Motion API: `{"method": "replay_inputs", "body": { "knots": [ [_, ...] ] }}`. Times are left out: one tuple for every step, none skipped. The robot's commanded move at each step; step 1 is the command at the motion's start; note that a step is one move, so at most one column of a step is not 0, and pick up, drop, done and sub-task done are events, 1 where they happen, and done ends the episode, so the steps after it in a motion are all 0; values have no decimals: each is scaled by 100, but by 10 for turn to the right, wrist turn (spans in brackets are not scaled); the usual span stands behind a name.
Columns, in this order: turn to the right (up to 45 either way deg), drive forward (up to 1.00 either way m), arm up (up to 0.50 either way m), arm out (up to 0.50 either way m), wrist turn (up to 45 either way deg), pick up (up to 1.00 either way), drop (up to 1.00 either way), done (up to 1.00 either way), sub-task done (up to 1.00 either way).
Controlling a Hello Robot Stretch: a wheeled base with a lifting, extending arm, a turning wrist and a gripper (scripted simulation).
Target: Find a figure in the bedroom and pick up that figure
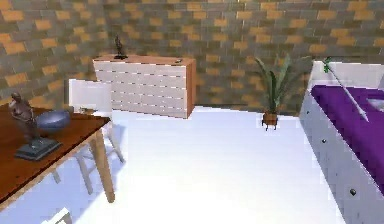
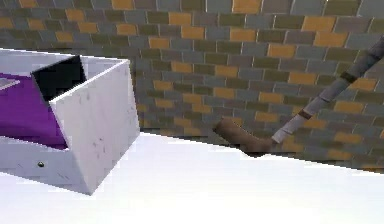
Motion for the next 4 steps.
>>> {"method": "replay_inputs", "body": {
  "knots": [
    [0, 60, 0, 0, 0, 0, 0, 0, 0],
    [-450, 0, 0, 0, 0, 0, 0, 0, 0],
    [-450, 0, 0, 0, 0, 0, 0, 0, 0],
    [-450, 0, 0, 0, 0, 0, 0, 0, 0]
  ]
}}
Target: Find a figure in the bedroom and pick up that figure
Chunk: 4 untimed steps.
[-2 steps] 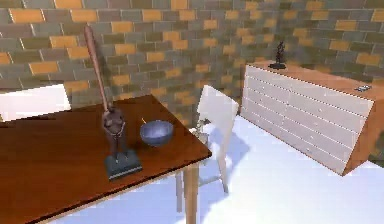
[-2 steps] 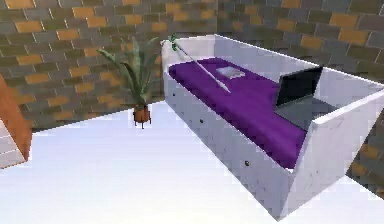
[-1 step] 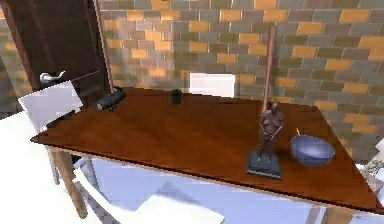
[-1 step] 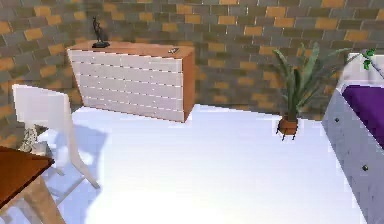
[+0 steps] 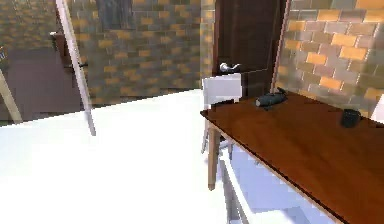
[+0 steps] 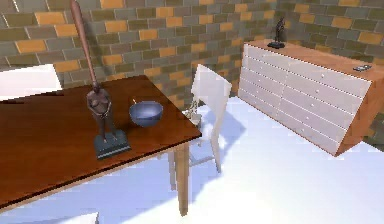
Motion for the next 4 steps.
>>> {"method": "replay_inputs", "body": {
  "knots": [
    [-180, 0, 0, 0, 0, 0, 0, 0, 0],
    [0, 0, 50, 0, 0, 0, 0, 0, 0],
    [0, 0, 36, 0, 0, 0, 0, 0, 0],
    [0, 0, 0, 50, 0, 0, 0, 0, 0]
  ]
}}
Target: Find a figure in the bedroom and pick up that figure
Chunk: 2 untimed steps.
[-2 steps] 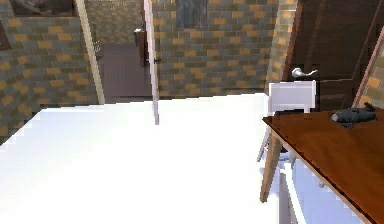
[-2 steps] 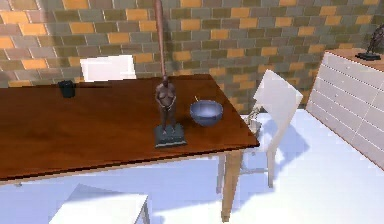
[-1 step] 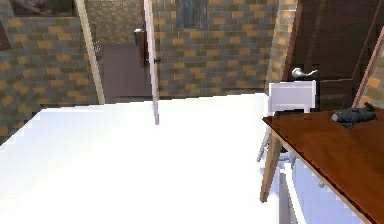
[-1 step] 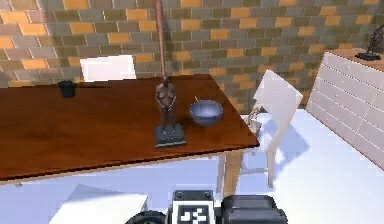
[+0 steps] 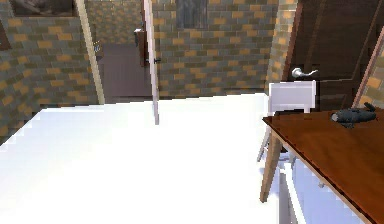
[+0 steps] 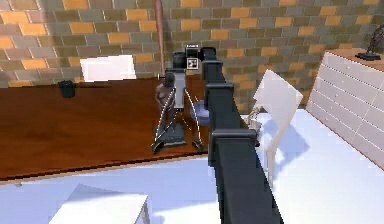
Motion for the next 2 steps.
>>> {"method": "replay_inputs", "body": {
  "knots": [
    [0, 0, 0, 0, 450, 0, 0, 0, 0],
    [0, 0, 0, 0, 450, 0, 0, 0, 0]
  ]
}}
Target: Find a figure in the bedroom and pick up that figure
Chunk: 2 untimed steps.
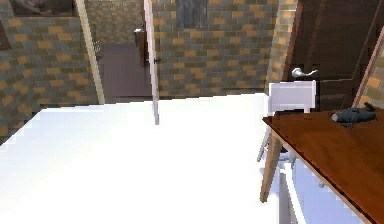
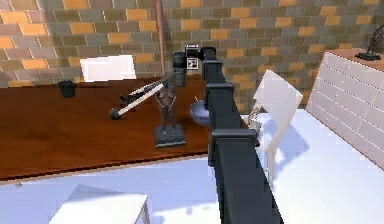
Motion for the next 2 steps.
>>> {"method": "replay_inputs", "body": {
  "knots": [
    [0, 0, 0, 0, 450, 0, 0, 0, 0],
    [0, 0, -30, 0, 0, 0, 0, 0, 0]
  ]
}}
